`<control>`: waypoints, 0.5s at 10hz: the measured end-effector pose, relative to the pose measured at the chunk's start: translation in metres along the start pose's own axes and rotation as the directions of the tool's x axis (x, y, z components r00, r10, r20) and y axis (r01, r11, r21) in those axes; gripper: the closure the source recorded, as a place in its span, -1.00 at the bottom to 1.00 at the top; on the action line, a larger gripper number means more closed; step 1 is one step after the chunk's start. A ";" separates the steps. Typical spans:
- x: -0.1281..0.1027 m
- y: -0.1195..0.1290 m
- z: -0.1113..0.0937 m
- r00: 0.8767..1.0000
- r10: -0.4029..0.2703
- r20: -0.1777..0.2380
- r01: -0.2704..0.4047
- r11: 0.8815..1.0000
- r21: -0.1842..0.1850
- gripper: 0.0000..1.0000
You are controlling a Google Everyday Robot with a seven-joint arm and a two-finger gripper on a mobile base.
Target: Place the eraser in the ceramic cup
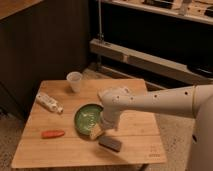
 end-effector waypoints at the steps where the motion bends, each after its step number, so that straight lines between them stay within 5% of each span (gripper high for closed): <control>1: 0.005 0.006 0.006 1.000 -0.021 -0.013 0.021 1.000 0.000 -0.60; 5: 0.022 0.006 0.006 0.999 -0.052 -0.007 0.052 0.997 -0.049 -0.60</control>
